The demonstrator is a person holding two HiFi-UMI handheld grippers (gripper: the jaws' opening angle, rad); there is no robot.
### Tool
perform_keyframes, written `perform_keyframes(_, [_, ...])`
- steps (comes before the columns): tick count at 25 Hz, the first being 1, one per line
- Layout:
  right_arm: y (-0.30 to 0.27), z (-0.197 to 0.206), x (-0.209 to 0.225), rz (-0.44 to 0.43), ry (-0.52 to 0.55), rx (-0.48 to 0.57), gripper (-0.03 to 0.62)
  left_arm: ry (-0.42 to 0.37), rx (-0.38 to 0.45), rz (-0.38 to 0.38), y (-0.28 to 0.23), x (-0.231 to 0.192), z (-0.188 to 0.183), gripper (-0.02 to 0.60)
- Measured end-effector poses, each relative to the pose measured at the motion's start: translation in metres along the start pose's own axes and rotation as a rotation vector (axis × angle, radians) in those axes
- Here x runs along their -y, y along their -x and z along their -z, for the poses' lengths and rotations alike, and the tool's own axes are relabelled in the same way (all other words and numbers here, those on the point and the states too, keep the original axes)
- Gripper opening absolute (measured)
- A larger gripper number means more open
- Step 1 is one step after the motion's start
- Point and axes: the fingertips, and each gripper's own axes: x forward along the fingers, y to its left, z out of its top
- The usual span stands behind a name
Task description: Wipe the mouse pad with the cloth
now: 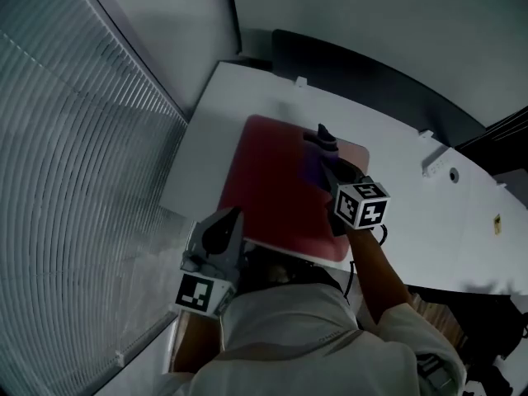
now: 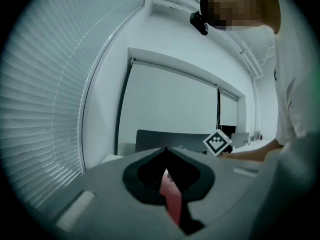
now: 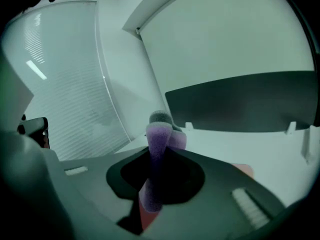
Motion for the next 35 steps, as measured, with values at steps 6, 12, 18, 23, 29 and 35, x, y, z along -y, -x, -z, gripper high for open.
perform_keyframes(6, [-0.089, 0.004, -0.102, -0.170, -0.039, -0.052, 0.049, 0.005, -0.019, -0.038, 0.028, -0.049, -0.001, 0.002])
perform_keyframes(12, [-0.174, 0.048, -0.142, -0.200, -0.147, -0.172, 0.048, 0.012, -0.052, -0.033, 0.039, -0.084, 0.009, 0.002])
perform_keyframes(18, [-0.199, 0.097, -0.120, -0.058, -0.115, -0.298, 0.048, 0.025, -0.072, -0.021, 0.048, -0.098, 0.014, 0.002])
perform_keyframes(23, [-0.177, 0.114, -0.081, 0.016, -0.115, -0.317, 0.048, 0.013, -0.065, 0.039, 0.035, -0.086, 0.018, 0.002])
perform_keyframes(29, [-0.122, 0.128, -0.018, 0.108, -0.144, -0.326, 0.049, -0.002, -0.057, 0.132, 0.003, -0.052, 0.009, 0.002])
perform_keyframes(35, [-0.046, 0.148, 0.065, 0.235, -0.201, -0.319, 0.049, -0.005, -0.065, 0.225, -0.025, -0.004, 0.012, 0.002])
